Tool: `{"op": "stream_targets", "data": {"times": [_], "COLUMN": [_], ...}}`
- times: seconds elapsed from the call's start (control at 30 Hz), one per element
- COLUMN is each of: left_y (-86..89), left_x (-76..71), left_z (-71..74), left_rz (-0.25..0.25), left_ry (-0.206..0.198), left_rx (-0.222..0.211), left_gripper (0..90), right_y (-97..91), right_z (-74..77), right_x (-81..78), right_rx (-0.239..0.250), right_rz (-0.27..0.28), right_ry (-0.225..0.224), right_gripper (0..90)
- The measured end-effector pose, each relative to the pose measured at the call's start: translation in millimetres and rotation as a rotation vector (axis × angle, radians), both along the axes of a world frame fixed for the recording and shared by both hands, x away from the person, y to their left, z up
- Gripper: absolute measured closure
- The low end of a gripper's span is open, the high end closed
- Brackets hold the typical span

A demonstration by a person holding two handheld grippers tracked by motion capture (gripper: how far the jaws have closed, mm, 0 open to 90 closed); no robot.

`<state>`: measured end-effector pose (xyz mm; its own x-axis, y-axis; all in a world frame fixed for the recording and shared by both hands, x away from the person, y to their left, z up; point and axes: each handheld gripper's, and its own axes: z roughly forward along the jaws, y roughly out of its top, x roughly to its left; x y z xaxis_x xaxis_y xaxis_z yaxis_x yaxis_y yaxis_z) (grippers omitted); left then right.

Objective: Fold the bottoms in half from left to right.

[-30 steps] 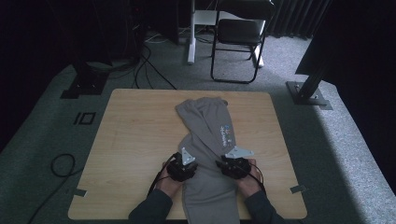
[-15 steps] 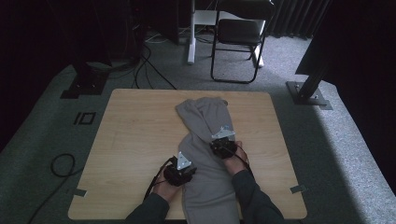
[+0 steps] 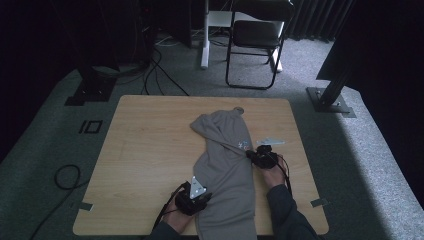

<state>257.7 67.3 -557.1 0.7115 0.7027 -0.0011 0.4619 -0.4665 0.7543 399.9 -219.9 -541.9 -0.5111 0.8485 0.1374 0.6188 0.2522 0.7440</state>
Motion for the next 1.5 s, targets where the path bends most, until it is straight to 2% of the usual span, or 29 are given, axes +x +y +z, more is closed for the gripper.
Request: {"op": "stream_targets", "data": {"times": [0.13, 0.2, 0.23, 0.27, 0.3, 0.33, 0.37, 0.47, 0.5, 0.53, 0.57, 0.6, 0.63, 0.67, 0.7, 0.73, 0.77, 0.83, 0.9, 1.0, 1.03, 1.07, 1.13, 1.17, 1.23, 1.27, 1.37, 1.4, 1.5], "left_y": [1.4, 3.3, 4.9, 4.9, 4.4, 3.7, 2.8, -1.2, -2.8, -5.5, -5.5, -7.2, -9.3, -11.4, -11.8, -11.4, -11.4, -9.0, -6.8, -6.9, -8.0, -9.3, -12.0, -13.4, -15.5, -12.3, -8.4, -6.3, 1.3], "left_x": [5.7, 13.2, 25.3, 25.3, 35.1, 41.4, 49.9, 71.3, 77.6, 84.0, 84.0, 87.5, 90.7, 93.8, 94.3, 94.4, 94.4, 94.7, 94.8, 95.4, 95.7, 95.3, 94.2, 95.6, 102.2, 103.9, 101.4, 99.0, 89.3], "left_z": [2.1, 7.5, 13.8, 13.8, 16.2, 16.8, 17.2, 16.0, 15.4, 14.7, 14.7, 13.8, 11.9, 9.1, 7.7, 6.5, 6.5, 5.4, 5.1, 5.9, 6.9, 8.2, 11.0, 11.4, 8.4, 5.2, 4.7, 4.7, 4.3], "left_rz": [-0.01, 0.014, 0.037, 0.037, 0.052, 0.062, 0.071, 0.102, 0.108, 0.115, 0.115, 0.116, 0.119, 0.128, 0.132, 0.133, 0.133, 0.141, 0.145, 0.146, 0.146, 0.137, 0.132, 0.142, 0.164, 0.174, 0.185, 0.177, 0.145], "left_ry": [0.01, -0.012, -0.035, -0.035, -0.046, -0.05, -0.043, -0.045, -0.038, -0.035, -0.035, -0.029, -0.023, -0.008, -0.004, -0.001, -0.001, 0.018, 0.025, 0.032, 0.033, 0.014, -0.059, -0.071, -0.038, -0.026, -0.007, -0.002, 0.013], "left_rx": [-0.014, -0.027, -0.036, -0.036, -0.024, -0.02, -0.012, 0.022, 0.023, 0.028, 0.028, 0.037, 0.049, 0.074, 0.081, 0.077, 0.077, 0.044, 0.031, 0.031, 0.037, 0.039, 0.04, 0.048, 0.092, 0.08, 0.052, 0.05, 0.031], "left_gripper": [61.9, 61.6, 61.6, 61.6, 61.6, 61.4, 61.4, 61.2, 61.2, 61.2, 61.1, 61.1, 61.0, 61.1, 61.6, 62.4, 63.5, 64.0, 64.3, 64.3, 62.6, 62.6, 59.7, 60.1, 62.4, 66.5, 70.0, 73.3, 75.3], "right_y": [-0.8, -0.8, -0.7, -0.7, -0.6, 0.4, 0.4, 7.9, 12.0, 20.7, 20.7, 24.3, 30.1, 31.3, 31.8, 30.1, 30.1, 20.8, 9.8, -1.4, -3.0, -3.0, -3.6, -3.6, -4.0, -4.4, -4.4, -5.0, -5.2], "right_z": [-4.5, -6.7, -6.6, -6.6, -6.0, -2.1, -2.1, 6.0, 8.1, 8.6, 8.6, 6.9, 4.6, 5.8, 9.0, 12.9, 12.9, 20.2, 23.1, 15.5, 6.6, 6.6, -1.3, -8.0, -9.1, -8.8, -8.7, -8.4, -7.0], "right_x": [-0.8, 0.4, 0.6, 0.6, 1.0, 1.4, 1.4, 3.0, 4.5, 9.6, 9.6, 13.3, 16.2, 14.6, 11.4, 8.1, 8.1, 3.7, 2.7, 6.5, 8.9, 8.9, 11.0, 11.6, 10.8, 9.9, 7.6, 4.1, -4.7], "right_rx": [-0.017, -0.024, -0.023, -0.023, -0.016, 0.015, 0.015, 0.031, 0.01, -0.04, -0.04, -0.06, -0.105, -0.117, -0.138, -0.139, -0.139, -0.102, -0.079, -0.068, -0.086, -0.086, -0.089, -0.086, -0.074, -0.073, -0.079, -0.082, -0.098], "right_rz": [0.001, -0.002, -0.005, -0.005, -0.008, -0.003, -0.003, 0.045, 0.048, 0.06, 0.06, 0.07, 0.089, 0.089, 0.071, 0.049, 0.049, -0.003, -0.049, -0.063, -0.063, -0.063, -0.065, -0.068, -0.071, -0.072, -0.068, -0.06, -0.031], "right_ry": [0.008, 0.016, 0.017, 0.017, 0.017, 0.004, 0.004, -0.027, -0.037, -0.038, -0.038, -0.016, -0.003, -0.017, -0.043, -0.066, -0.066, -0.096, -0.104, -0.056, -0.034, -0.034, -0.011, 0.006, -0.001, 0.003, 0.001, 0.003, 0.011], "right_gripper": [85.4, 83.6, 81.4, 81.4, 77.5, 66.4, 66.4, 56.6, 55.9, 54.6, 54.6, 57.2, 78.8, 84.7, 89.0, 89.2, 89.2, 89.5, 89.4, 88.4, 84.3, 84.3, 83.1, 82.3, 82.4, 82.4, 82.9, 84.2, 85.8]}}
